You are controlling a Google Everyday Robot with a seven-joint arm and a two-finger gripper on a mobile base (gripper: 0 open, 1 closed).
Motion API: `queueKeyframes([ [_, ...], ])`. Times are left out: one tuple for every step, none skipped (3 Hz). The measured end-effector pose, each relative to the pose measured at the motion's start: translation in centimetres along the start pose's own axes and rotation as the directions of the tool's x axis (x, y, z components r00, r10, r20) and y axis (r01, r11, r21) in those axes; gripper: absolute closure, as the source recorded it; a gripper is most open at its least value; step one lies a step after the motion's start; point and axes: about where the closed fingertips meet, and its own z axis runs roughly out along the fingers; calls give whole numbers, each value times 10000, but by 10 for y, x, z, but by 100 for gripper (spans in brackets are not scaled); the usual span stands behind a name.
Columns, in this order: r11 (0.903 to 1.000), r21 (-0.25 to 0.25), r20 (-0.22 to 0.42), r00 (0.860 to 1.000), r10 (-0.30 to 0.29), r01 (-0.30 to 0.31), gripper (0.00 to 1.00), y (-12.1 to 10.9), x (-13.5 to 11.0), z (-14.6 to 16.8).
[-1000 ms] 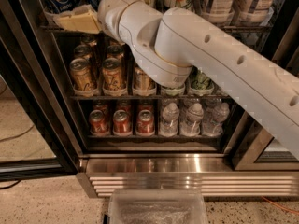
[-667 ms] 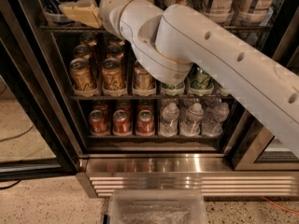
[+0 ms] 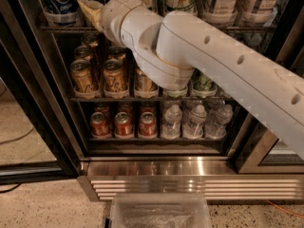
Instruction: Pick pepsi can from top shelf of fridge
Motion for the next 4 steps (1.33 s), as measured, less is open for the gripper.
queueKeyframes([
  [10000, -29, -38, 10000, 22, -22, 88, 0, -3, 0],
  [10000, -31, -38, 10000, 22, -22, 100, 0, -4, 0],
  [9994, -343, -229, 9997, 5, -13, 100, 8, 1, -5],
  [9994, -344, -229, 9997, 5, -13, 100, 8, -1, -4],
])
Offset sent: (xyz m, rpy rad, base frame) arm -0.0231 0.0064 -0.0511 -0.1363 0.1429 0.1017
